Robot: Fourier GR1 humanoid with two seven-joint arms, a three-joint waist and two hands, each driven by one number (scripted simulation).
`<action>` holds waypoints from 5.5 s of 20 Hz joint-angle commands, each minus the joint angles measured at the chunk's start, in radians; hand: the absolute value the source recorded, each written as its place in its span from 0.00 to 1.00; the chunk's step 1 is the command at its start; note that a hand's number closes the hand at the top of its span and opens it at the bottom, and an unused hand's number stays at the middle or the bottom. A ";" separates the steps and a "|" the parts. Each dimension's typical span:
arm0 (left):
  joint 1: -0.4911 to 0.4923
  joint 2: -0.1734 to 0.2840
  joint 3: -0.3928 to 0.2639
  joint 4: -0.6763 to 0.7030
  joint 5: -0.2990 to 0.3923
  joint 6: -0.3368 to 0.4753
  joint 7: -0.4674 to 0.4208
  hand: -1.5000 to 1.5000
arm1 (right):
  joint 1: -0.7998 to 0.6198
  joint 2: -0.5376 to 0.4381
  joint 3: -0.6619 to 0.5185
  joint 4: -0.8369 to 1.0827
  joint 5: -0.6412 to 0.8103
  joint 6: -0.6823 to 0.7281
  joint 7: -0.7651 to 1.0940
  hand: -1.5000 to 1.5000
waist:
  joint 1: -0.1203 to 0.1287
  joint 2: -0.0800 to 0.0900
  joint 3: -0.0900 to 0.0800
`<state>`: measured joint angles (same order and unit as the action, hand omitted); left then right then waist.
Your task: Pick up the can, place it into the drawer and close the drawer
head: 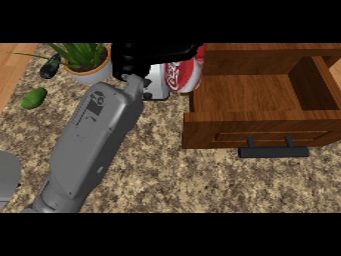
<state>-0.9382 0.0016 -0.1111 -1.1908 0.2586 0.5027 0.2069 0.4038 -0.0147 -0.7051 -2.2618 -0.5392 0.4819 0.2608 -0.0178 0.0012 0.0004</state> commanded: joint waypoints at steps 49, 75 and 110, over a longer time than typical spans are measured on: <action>-0.430 -0.002 -0.510 0.703 0.676 0.302 -0.331 0.00 | -0.076 -0.020 0.065 -0.057 0.020 -0.061 0.079 0.00 | -0.082 0.018 0.002; -0.469 -0.002 -0.514 0.660 0.796 0.310 -0.499 0.00 | -0.312 -0.072 0.284 -0.108 0.717 -0.001 -0.205 0.00 | -0.004 0.016 0.001; -0.341 0.245 -0.473 0.430 0.646 0.319 -0.257 0.00 | -1.059 -0.098 0.722 1.216 1.735 -0.625 -0.347 0.00 | 0.058 0.005 0.000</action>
<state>-1.3032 0.1997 -0.5942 -0.7321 0.9218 0.8289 -0.0738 -0.5689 -0.1269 0.0319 -1.2280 1.1515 -0.0643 -0.0830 0.0446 0.0029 0.0004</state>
